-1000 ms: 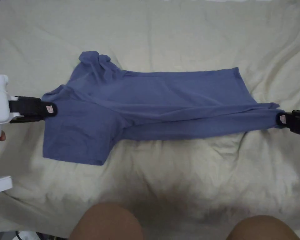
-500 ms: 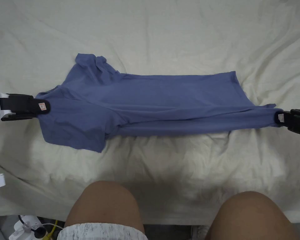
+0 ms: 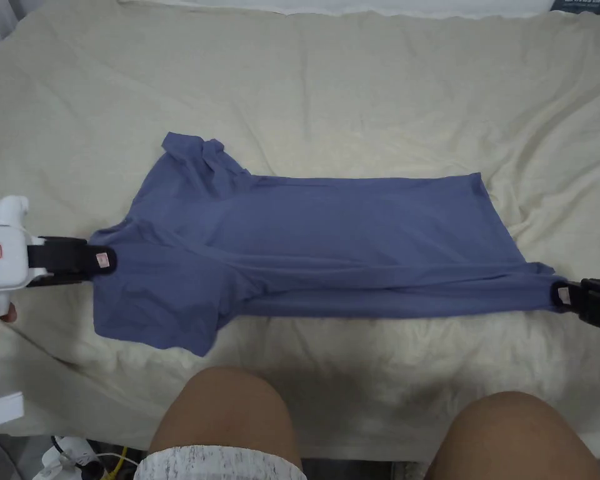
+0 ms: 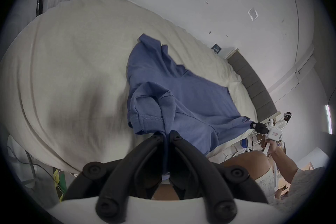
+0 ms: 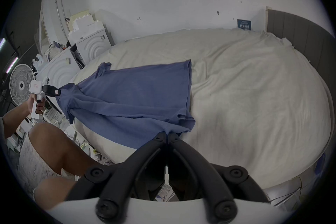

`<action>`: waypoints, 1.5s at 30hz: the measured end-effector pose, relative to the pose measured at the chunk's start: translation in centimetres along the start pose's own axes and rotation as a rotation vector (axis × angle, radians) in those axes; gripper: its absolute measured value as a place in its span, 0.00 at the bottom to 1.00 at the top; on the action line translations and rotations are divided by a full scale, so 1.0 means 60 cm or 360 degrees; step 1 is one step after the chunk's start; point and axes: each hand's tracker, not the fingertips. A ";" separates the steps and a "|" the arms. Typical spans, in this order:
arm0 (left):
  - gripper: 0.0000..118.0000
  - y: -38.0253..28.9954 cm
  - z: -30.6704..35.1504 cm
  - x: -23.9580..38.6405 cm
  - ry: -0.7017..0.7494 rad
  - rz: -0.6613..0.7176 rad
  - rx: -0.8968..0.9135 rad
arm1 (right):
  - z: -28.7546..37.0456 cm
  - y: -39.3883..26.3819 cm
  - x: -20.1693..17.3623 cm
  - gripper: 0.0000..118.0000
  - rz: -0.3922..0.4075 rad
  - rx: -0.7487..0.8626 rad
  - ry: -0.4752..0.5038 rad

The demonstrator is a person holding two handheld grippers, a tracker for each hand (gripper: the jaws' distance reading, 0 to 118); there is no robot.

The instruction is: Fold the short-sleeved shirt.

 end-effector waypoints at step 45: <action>0.00 -0.027 0.115 0.034 0.0319 -0.0234 0.0205 | 0.070 0.042 0.002 0.00 0.0028 0.0158 -0.0117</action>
